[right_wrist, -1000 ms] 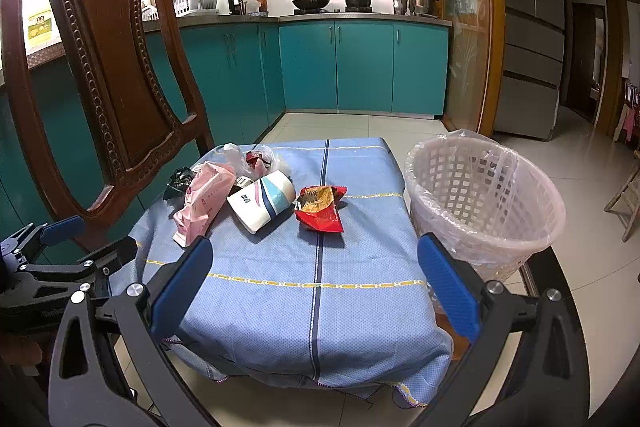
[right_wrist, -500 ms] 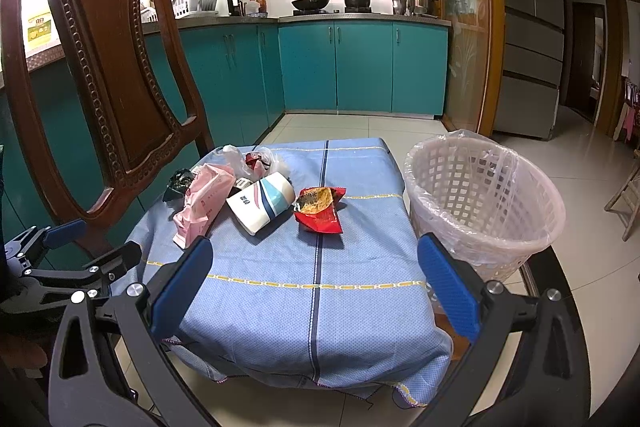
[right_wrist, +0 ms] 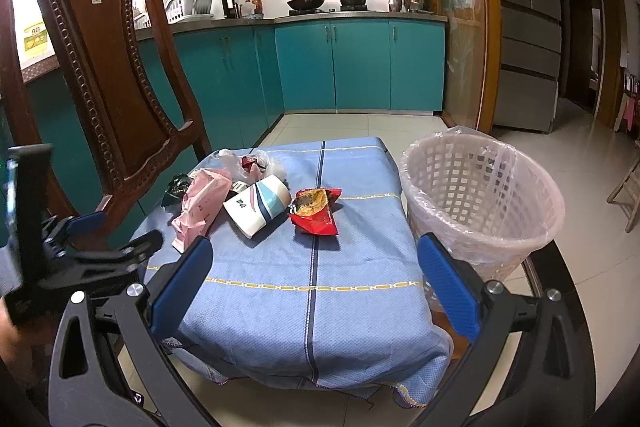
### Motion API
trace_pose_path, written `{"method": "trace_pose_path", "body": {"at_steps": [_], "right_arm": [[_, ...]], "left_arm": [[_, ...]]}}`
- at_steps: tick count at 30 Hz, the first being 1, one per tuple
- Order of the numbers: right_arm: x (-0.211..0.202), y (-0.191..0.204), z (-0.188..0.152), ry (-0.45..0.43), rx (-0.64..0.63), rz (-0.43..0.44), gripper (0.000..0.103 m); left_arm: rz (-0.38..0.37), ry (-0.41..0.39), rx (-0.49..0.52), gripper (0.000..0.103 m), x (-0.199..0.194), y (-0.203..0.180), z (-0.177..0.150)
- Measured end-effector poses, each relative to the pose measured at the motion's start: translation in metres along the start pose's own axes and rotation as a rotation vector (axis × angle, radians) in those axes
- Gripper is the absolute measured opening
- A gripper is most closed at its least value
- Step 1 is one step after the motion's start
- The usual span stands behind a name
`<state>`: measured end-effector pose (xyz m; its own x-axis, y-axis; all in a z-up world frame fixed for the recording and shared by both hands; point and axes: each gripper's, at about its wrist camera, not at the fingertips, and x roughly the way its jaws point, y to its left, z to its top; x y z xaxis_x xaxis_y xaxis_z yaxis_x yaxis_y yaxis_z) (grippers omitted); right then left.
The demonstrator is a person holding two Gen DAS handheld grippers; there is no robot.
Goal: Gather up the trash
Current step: 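Grasp the pink plastic bag with the left gripper and lift it, then grasp the white paper strip with the right gripper while the left gripper holds the pink bag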
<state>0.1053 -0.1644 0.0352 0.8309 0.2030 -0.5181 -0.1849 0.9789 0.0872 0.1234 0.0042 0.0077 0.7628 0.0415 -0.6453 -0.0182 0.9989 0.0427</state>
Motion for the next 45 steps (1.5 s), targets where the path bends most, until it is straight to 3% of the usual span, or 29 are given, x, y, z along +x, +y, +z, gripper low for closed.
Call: {"method": "trace_pose_path", "body": {"at_steps": [9, 11, 13, 16, 18, 22, 27, 29, 33, 36, 40, 45], "right_arm": [[0.006, -0.006, 0.000, 0.020, 0.016, 0.000, 0.100], [0.008, -0.006, -0.001, 0.025, 0.017, 0.000, 0.100], [0.011, -0.004, -0.001, 0.029, 0.007, -0.001, 0.100], [0.015, -0.002, 0.001, 0.037, -0.013, 0.013, 0.100], [0.017, 0.001, 0.006, 0.036, -0.037, 0.026, 0.100], [0.031, 0.010, 0.025, 0.048, -0.105, 0.080, 0.100], [0.069, 0.059, 0.050, 0.071, -0.341, 0.158, 0.098], [0.098, 0.088, 0.057, 0.099, -0.469, 0.187, 0.092], [0.171, 0.140, 0.061, 0.230, -0.699, 0.216, 0.065], [0.217, 0.165, 0.062, 0.332, -0.773, 0.271, 0.056], [0.261, 0.193, 0.061, 0.407, -0.844, 0.313, 0.047], [0.302, 0.206, 0.063, 0.473, -0.873, 0.264, 0.043]], "left_arm": [[0.054, 0.110, 0.018, 0.087, 0.084, 0.008, 0.022], [0.036, 0.154, -0.001, 0.073, 0.100, 0.012, 0.022], [-0.011, 0.206, -0.017, 0.032, 0.114, 0.015, 0.021], [-0.049, 0.206, -0.019, 0.016, 0.109, 0.017, 0.022], [-0.087, 0.164, -0.049, 0.015, 0.090, 0.021, 0.027], [-0.159, -0.061, -0.134, 0.014, 0.006, 0.042, 0.037], [-0.088, -0.349, -0.142, 0.014, -0.074, 0.057, 0.033], [-0.070, -0.398, -0.148, 0.014, -0.086, 0.060, 0.031], [-0.069, -0.409, -0.171, 0.014, -0.087, 0.069, 0.030], [-0.099, -0.388, -0.214, 0.014, -0.081, 0.079, 0.027], [-0.128, -0.376, -0.255, 0.014, -0.076, 0.092, 0.025], [-0.155, -0.334, -0.296, 0.014, -0.064, 0.105, 0.024]]}}
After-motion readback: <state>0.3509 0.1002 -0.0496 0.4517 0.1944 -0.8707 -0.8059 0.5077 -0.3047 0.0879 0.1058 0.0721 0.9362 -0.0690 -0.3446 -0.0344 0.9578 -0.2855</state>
